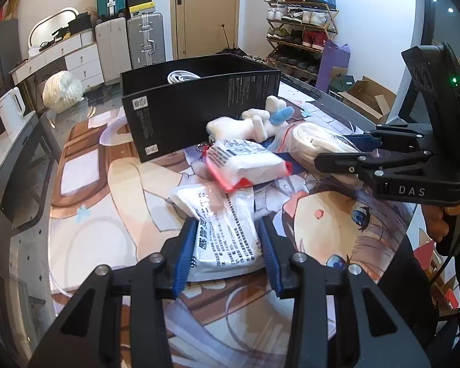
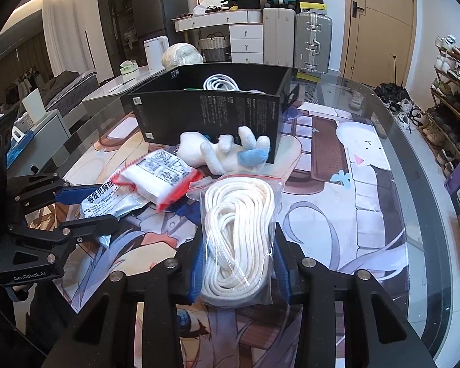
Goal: Organize soft objects
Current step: 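Lift the rope bag and white pouch and carry both toward the black box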
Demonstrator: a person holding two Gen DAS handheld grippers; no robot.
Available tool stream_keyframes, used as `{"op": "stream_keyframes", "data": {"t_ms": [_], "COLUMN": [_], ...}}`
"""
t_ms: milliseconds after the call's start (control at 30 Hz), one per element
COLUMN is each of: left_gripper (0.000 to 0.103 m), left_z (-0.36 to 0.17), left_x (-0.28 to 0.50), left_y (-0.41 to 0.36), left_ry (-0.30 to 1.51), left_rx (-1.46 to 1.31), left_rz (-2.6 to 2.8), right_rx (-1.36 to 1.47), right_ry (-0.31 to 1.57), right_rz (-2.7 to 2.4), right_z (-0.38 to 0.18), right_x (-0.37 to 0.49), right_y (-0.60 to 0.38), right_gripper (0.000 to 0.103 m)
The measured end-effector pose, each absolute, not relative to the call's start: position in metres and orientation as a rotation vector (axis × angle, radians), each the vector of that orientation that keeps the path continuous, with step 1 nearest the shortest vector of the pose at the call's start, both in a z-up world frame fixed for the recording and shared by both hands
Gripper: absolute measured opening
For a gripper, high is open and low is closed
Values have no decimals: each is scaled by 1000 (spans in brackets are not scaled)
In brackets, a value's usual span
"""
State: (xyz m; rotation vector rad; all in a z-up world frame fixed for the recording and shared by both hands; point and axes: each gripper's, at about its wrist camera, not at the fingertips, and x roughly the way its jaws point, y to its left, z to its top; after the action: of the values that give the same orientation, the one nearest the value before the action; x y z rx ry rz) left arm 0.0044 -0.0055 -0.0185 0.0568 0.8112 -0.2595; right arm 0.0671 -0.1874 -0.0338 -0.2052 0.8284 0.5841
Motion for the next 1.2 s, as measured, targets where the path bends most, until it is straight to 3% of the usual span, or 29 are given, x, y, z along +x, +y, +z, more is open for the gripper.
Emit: {"op": "stream_keyframes", "data": {"t_ms": [567, 1200], "left_gripper": [40, 40], "left_z": [-14, 33], "left_x": [-14, 2], "left_y": [24, 28], "left_ry": [772, 632], "left_rx": [-2, -59], "left_rz": [-195, -211], "right_rx": [-201, -120], "right_ry": [803, 753], "right_rz": [590, 659], "right_z": [-27, 9], "right_x": [63, 59], "right_y": [-187, -189], "right_gripper": [38, 38]}}
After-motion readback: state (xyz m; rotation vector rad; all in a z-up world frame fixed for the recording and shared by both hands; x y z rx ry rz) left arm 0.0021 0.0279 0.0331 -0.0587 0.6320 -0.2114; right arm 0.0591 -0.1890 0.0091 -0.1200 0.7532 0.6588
